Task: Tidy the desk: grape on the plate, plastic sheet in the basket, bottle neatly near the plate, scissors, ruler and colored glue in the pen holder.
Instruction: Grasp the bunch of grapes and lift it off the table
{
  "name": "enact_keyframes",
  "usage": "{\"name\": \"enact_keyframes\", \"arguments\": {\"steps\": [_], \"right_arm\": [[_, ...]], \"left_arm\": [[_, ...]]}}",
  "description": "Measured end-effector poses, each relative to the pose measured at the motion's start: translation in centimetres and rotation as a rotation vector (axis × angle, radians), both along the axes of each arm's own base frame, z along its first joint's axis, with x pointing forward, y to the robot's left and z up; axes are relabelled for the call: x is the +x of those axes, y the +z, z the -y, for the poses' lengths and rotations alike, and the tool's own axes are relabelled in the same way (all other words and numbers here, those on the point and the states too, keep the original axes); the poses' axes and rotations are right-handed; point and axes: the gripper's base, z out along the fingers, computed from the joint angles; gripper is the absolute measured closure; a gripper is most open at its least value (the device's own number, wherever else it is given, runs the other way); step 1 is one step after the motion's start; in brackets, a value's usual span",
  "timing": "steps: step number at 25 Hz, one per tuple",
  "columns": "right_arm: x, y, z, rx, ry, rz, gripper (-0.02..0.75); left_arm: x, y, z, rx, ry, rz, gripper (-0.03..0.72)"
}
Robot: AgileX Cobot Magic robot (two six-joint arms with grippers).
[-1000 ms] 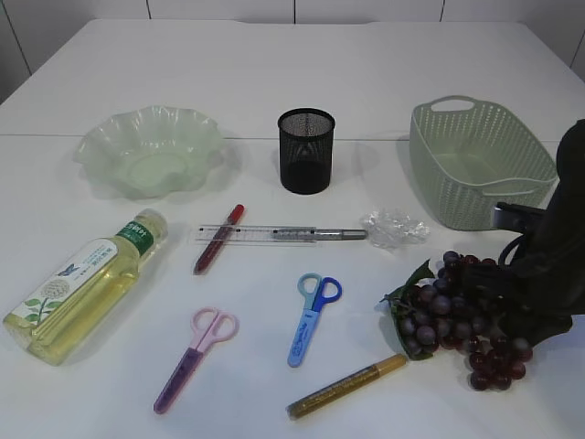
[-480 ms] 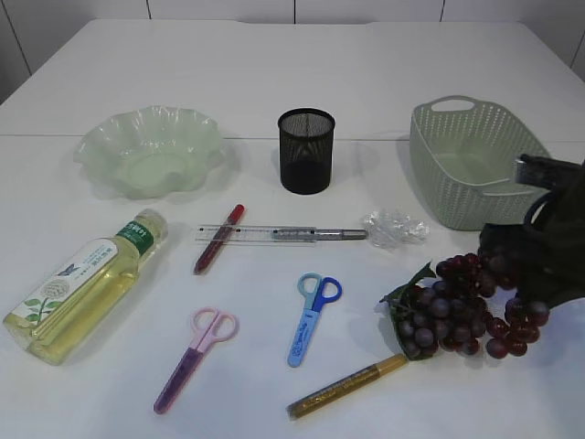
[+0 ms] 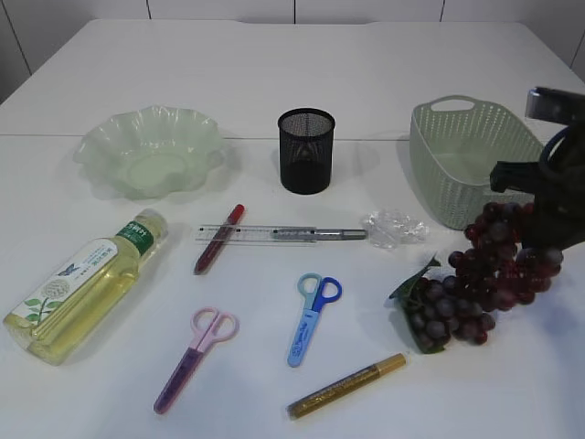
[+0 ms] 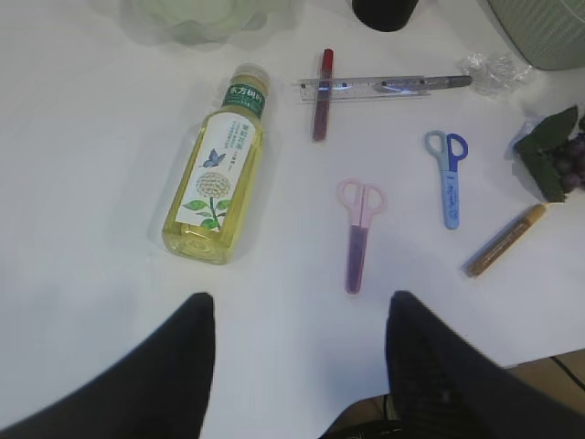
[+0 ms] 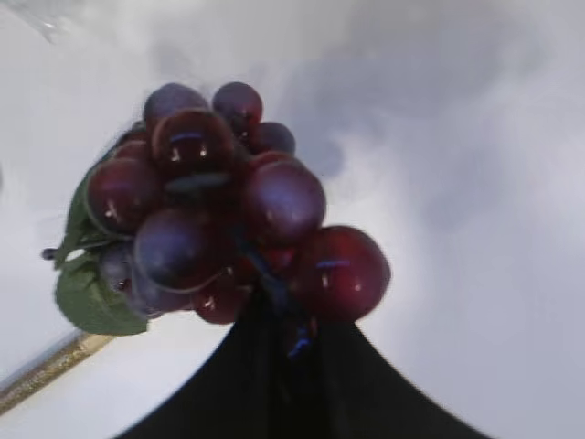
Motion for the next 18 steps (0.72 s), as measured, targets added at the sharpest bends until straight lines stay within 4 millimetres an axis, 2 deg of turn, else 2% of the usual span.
{"name": "enact_keyframes", "arguments": {"steps": [5, 9, 14, 18], "right_arm": [[0.6, 2.2, -0.4, -0.006, 0.041, 0.015, 0.670], [0.9, 3.6, -2.1, -0.011, 0.103, 0.037, 0.671], [0.5, 4.7, -3.9, -0.012, 0.167, 0.031, 0.672], [-0.2, 5.8, -4.5, -0.009, 0.193, 0.052, 0.672]], "left_arm": [[0.0, 0.0, 0.0, 0.000, 0.000, 0.002, 0.255], [0.0, 0.0, 0.0, 0.000, 0.000, 0.002, 0.255], [0.0, 0.0, 0.0, -0.001, 0.001, 0.003, 0.255], [0.1, 0.1, 0.0, -0.004, 0.004, 0.017, 0.256]]}}
